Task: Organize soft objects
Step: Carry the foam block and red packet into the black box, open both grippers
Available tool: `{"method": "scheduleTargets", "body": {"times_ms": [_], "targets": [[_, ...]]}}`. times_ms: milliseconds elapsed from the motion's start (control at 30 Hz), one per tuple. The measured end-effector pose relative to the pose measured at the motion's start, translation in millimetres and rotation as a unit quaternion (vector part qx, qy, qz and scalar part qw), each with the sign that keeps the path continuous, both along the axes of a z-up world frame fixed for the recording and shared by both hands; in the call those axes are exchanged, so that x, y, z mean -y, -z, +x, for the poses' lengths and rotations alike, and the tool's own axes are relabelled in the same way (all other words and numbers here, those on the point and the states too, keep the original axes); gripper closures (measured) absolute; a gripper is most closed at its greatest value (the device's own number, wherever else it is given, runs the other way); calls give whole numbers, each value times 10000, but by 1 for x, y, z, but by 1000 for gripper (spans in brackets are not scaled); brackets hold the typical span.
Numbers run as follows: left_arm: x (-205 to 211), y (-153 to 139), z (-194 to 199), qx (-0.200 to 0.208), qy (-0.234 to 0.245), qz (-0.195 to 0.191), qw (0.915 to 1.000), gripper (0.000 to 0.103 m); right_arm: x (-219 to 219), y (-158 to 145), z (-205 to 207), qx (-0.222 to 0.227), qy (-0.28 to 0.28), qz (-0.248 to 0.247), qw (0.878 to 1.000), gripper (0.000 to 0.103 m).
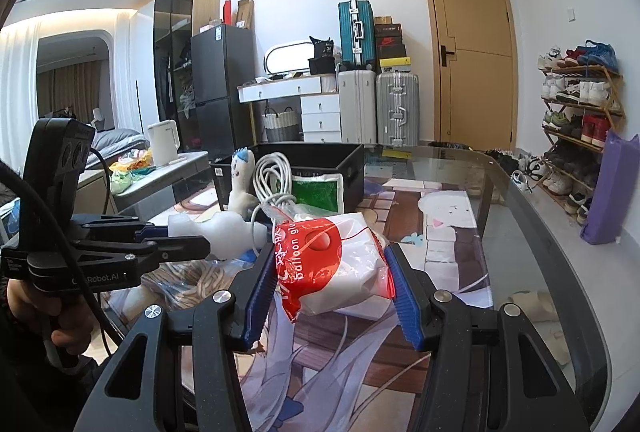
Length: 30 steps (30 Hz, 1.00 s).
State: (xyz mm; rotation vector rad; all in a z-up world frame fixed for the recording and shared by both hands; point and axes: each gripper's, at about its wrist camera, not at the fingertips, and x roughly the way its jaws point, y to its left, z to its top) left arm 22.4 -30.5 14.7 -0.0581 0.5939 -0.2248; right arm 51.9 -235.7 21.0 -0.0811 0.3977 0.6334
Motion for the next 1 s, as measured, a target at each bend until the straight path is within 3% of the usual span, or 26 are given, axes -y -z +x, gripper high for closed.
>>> {"method": "scheduleTargets", "body": {"times_ms": [1000], "targets": [[-21, -39, -13, 509, -233, -93, 9984, 83, -5, -23, 2, -18, -121, 74, 9999, 49]]}}
